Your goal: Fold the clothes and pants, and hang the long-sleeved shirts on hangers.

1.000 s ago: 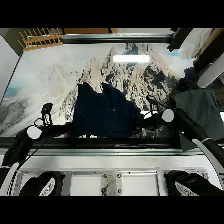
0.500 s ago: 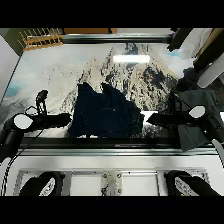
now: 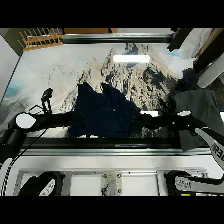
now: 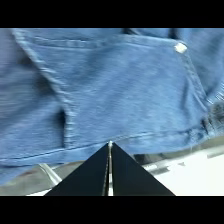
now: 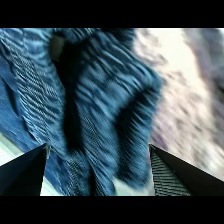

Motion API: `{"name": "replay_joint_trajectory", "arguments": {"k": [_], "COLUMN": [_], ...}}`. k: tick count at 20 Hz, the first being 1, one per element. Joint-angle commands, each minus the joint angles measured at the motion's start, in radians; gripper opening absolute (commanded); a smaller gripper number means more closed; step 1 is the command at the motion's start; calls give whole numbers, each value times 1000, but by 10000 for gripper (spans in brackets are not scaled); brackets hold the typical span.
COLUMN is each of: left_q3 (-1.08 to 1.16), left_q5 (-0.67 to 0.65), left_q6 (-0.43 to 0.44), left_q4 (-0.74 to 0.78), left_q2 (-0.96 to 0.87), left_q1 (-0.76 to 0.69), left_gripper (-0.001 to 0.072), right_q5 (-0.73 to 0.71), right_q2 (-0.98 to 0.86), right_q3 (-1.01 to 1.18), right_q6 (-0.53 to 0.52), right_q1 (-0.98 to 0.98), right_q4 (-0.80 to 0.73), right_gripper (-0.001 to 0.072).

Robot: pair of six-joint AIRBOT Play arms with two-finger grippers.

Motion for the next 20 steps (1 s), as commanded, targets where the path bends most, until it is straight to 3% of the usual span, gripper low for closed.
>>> {"name": "replay_joint_trajectory", "arguments": {"k": [1,5,6,7,8,10,11,12,13,17,20], "left_q3": [1,1,1,1,1,1,1,1,1,1,1], "left_q5": [66,91,90,90,90,90,90,90,90,84,82], "left_q6": [0,0,0,0,-1,-1,-1,-1,-1,-1,-1], "left_q4": [-9,-9,-8,-8,-8,-8,-8,-8,-8,-9,-8], "left_q2": [0,0,0,0,0,0,0,0,0,0,0], "left_q1": [-103,-157,-163,-162,-162,-162,-162,-162,-162,-162,-162], "left_gripper": [14,14,14,14,14,14,14,14,14,14,14], "right_q5": [-35,-110,-125,-138,-150,-159,-158,-158,-163,-183,-200], "right_q2": [-61,-65,-65,-65,-65,-69,-75,-80,-82,-50,74], "right_q3": [20,52,58,66,72,91,104,116,129,215,373], "right_q6": [-61,-46,-47,-48,-55,-55,-55,-71,-94,-74,226], "right_q1": [84,192,215,237,258,293,308,320,332,329,208], "right_q4": [99,124,140,149,156,159,158,159,159,134,-104], "right_gripper": [715,704,643,511,450,446,409,165,40,37,37]}}
